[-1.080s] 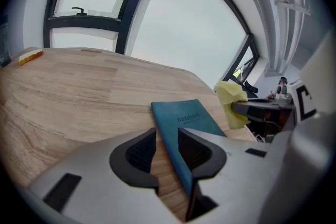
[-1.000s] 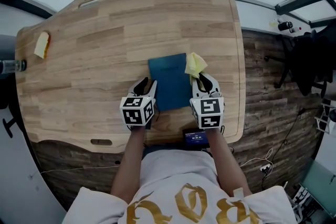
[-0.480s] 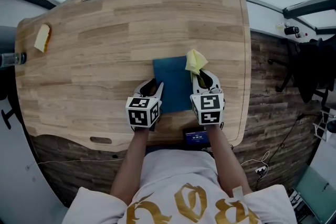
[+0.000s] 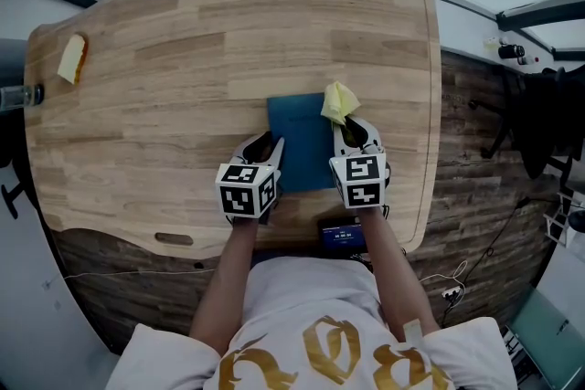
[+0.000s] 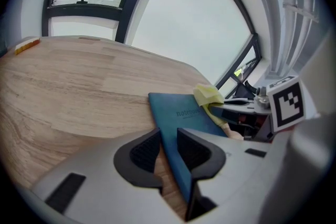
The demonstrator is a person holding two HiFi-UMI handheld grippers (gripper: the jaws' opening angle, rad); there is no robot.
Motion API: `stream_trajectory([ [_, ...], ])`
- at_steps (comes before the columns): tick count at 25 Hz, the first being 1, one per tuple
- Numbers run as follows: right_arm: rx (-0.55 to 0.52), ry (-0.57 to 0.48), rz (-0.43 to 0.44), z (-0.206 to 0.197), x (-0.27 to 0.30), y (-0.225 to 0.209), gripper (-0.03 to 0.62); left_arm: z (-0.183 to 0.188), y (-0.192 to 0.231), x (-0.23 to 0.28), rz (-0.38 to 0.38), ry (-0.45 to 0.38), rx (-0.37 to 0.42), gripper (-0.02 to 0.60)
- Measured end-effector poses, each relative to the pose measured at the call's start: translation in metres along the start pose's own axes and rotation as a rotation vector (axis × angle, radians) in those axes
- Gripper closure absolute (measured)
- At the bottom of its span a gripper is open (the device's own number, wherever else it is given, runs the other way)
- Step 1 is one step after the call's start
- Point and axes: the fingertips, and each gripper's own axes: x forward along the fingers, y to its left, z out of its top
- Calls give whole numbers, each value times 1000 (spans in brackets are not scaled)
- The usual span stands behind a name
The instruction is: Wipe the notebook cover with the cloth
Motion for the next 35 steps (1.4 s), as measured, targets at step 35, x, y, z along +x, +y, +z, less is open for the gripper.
stream_trajectory([
  [35,-152,27,109,15,21,55,557,-1,1,1,-7,6,-19,480],
])
